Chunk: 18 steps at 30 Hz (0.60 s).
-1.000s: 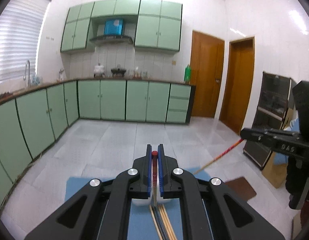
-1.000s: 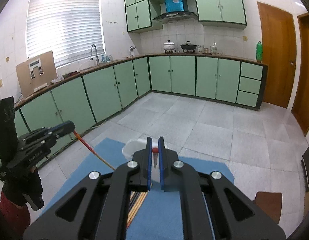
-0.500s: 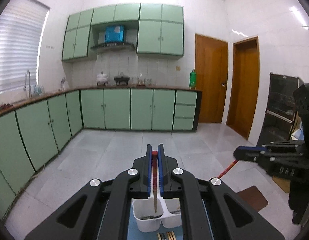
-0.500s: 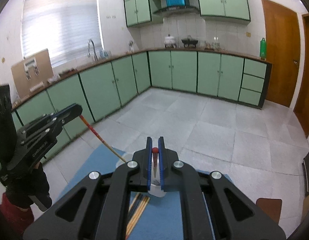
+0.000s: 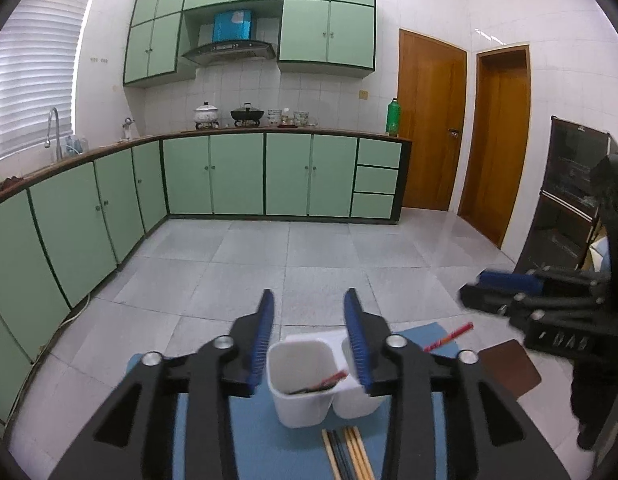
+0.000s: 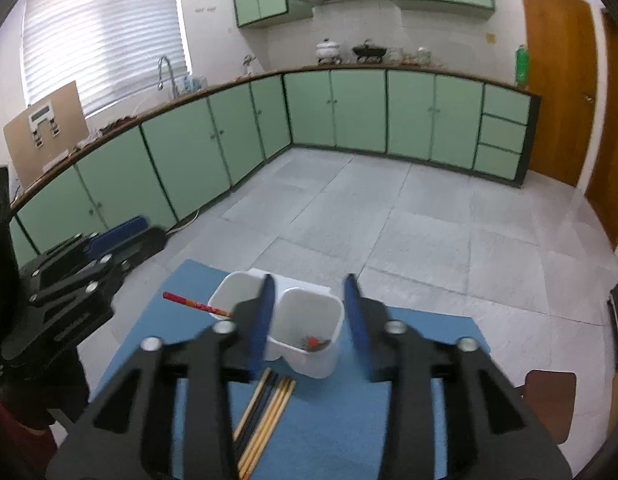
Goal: Organize utensils
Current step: 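Drop the chopstick into the holder and withdraw the right gripper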
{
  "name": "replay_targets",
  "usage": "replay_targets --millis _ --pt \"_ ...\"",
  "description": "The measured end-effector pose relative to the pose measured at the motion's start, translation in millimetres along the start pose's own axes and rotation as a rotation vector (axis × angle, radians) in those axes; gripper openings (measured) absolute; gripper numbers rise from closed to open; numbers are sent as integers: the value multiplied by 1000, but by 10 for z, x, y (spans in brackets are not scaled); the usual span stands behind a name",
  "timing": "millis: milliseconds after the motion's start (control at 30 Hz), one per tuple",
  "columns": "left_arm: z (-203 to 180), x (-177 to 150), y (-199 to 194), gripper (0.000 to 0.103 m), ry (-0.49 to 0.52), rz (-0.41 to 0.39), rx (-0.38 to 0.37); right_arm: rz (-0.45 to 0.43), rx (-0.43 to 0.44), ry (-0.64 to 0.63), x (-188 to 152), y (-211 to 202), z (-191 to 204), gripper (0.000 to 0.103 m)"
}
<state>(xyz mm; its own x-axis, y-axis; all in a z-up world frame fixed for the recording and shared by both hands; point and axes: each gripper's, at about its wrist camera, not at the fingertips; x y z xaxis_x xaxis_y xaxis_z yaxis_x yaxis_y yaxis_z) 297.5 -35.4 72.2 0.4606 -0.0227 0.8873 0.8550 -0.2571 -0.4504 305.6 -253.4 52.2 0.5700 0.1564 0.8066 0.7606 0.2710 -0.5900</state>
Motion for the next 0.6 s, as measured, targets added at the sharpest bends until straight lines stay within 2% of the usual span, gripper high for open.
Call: replay_targets --millis 200,300,367,600 --pt "-36 -373 -271 54 15 29 9 -24 -36 29 -461 -277 -17 60" --pt "-47 -663 -381 60 2 70 5 -16 -44 60 -810 -350 -4 69" --pt "-53 -880 -425 64 -4 108 11 7 -59 80 -1086 -348 37 79" --pt "4 -1710 -419 66 -31 286 44 140 -83 87 -1989 -165 337 82"
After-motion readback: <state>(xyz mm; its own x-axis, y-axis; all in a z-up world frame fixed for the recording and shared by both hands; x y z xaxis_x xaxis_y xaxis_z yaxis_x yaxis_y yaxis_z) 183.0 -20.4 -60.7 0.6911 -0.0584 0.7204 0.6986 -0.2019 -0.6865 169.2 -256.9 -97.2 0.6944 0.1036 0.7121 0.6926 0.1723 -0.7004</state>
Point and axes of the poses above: each gripper's, at about its wrist camera, not at the fingertips, and y roughly the way its jaws point, z to its left, x to its top, and after that the axes turned 4 degrees about -y, right-handed
